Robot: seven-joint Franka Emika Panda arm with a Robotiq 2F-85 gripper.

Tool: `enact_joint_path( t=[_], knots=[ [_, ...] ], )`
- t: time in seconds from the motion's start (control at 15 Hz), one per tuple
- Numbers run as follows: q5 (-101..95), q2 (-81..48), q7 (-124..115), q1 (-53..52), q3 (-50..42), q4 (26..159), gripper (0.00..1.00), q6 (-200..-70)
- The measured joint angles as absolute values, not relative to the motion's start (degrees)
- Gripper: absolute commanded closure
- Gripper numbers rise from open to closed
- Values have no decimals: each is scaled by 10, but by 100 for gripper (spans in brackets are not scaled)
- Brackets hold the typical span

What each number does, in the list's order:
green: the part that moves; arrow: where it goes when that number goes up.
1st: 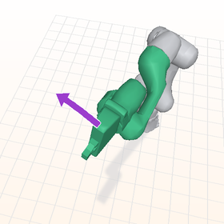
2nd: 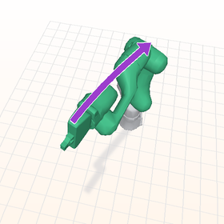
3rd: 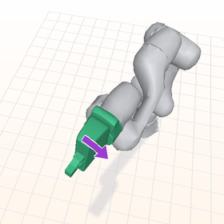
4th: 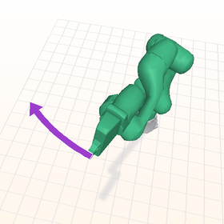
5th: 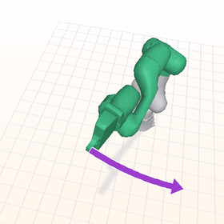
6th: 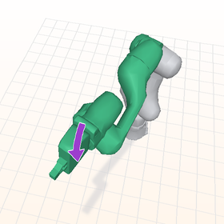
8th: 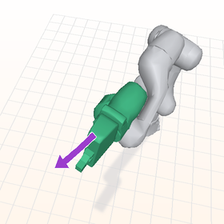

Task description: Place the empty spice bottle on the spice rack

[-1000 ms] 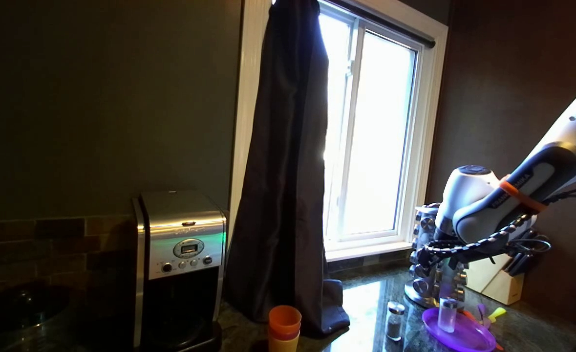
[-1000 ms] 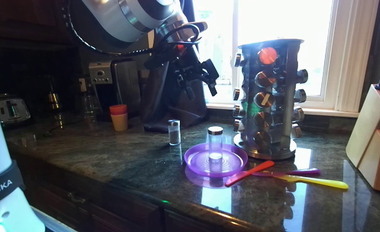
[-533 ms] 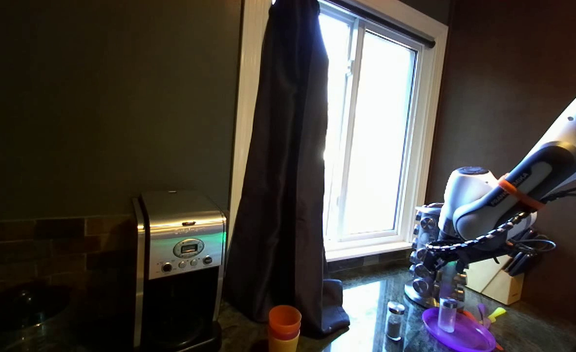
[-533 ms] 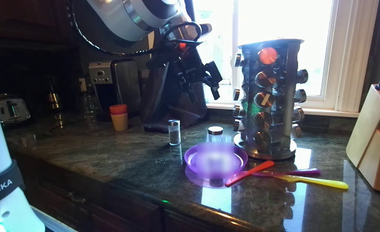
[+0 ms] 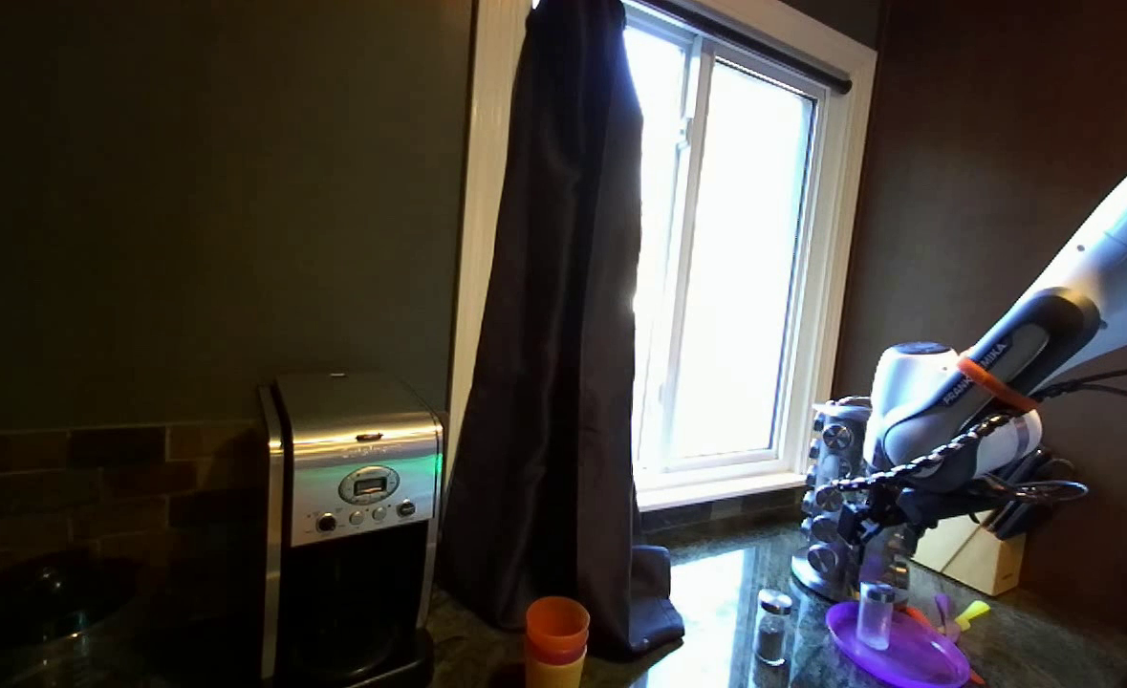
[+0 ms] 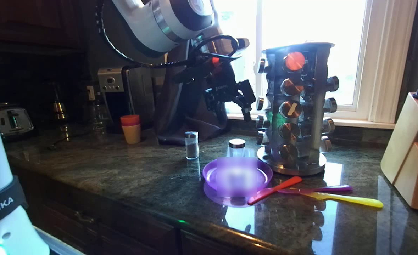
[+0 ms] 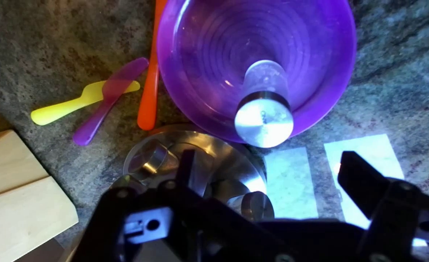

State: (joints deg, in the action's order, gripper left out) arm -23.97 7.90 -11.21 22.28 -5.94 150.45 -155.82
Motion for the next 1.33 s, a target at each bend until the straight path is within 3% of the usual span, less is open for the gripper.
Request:
enact_joint_path(
  t=[0.2, 0.27, 0.33, 0.6, 0.87, 1.07, 1.33],
  knots=[
    [-220, 53, -87, 207, -78, 1493, 7, -1559],
    [-209, 46, -74, 201, -83, 1489, 22, -1559],
    [-195, 39, -57, 195, -87, 1486, 31, -1561],
    [-158, 18, -3, 179, -103, 1479, 44, -1571],
    [-149, -1, 25, 174, -114, 1470, 25, -1576],
    [-146, -11, 40, 174, -121, 1467, 22, -1581],
    [-113, -20, 79, 173, -123, 1467, 26, -1582]
  ],
)
